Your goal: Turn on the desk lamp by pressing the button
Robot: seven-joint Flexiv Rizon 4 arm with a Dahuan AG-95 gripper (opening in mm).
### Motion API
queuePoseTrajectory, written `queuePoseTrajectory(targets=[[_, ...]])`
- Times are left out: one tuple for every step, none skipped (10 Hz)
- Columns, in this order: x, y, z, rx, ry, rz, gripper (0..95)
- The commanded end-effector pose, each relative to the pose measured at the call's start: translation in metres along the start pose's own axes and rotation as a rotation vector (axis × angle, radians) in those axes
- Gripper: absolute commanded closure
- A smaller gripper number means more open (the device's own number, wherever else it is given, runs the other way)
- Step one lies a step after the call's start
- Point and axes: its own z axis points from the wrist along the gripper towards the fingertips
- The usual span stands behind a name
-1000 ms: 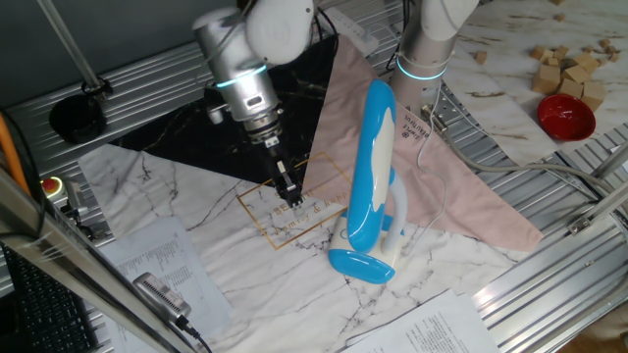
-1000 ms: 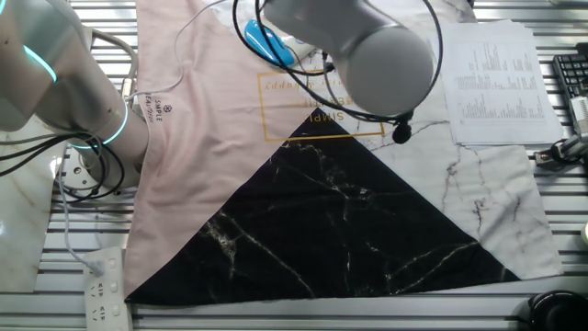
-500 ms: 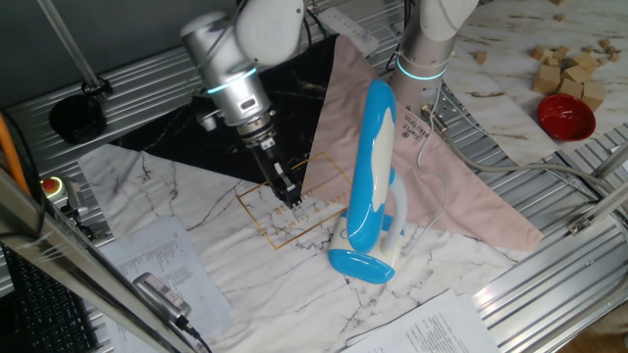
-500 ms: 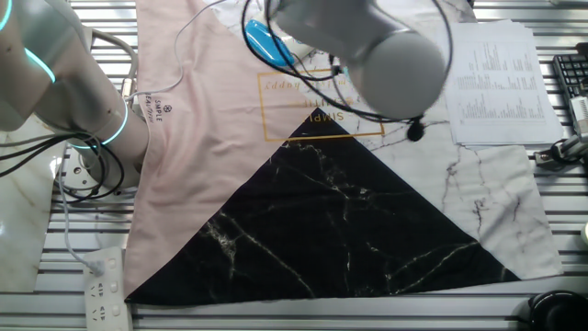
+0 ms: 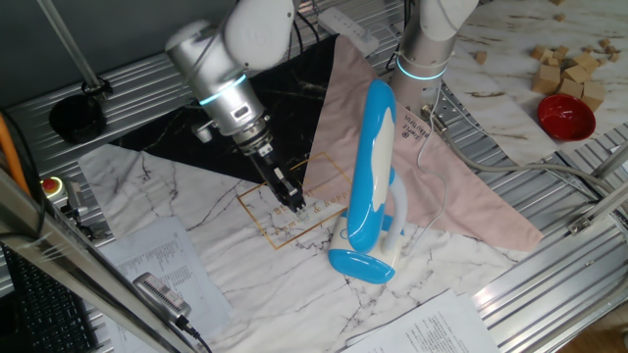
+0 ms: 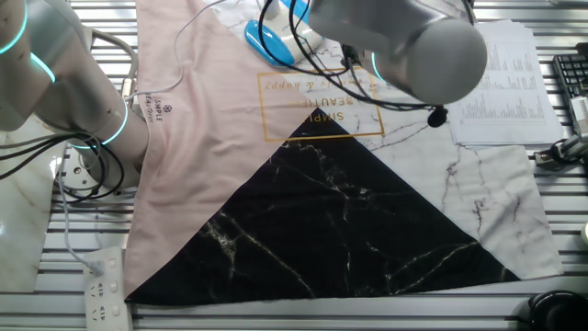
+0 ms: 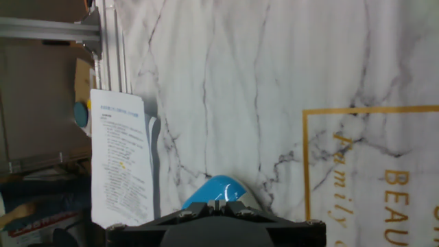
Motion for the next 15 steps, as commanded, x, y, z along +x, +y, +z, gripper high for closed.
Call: queuePoseTrajectory(targets=[[0.005,0.003,0.007,0.025,0.051,0.016,95.0],[0.005,0.003,0.009,0.028,0.077,0.026,95.0],[0.006,0.003,0.012,0.043,0.101,0.033,95.0],[0.007,0.004,0.016,0.063,0.133,0.035,95.0],[0.008,0.004,0.018,0.070,0.143,0.039,95.0],[0.010,0.004,0.021,0.071,0.169,0.038,95.0],[0.010,0.004,0.022,0.071,0.191,0.038,95.0],[0.011,0.005,0.024,0.072,0.216,0.039,95.0],[0.015,0.004,0.026,0.073,0.223,0.038,95.0],[0.017,0.004,0.027,0.074,0.229,0.040,95.0],[0.020,0.004,0.029,0.079,0.245,0.042,95.0],[0.023,0.003,0.031,0.086,0.255,0.036,95.0],[0.026,0.003,0.033,0.088,0.255,0.032,95.0],[0.029,0.003,0.035,0.089,0.256,0.031,95.0],[0.030,0.003,0.037,0.094,0.258,0.031,95.0]])
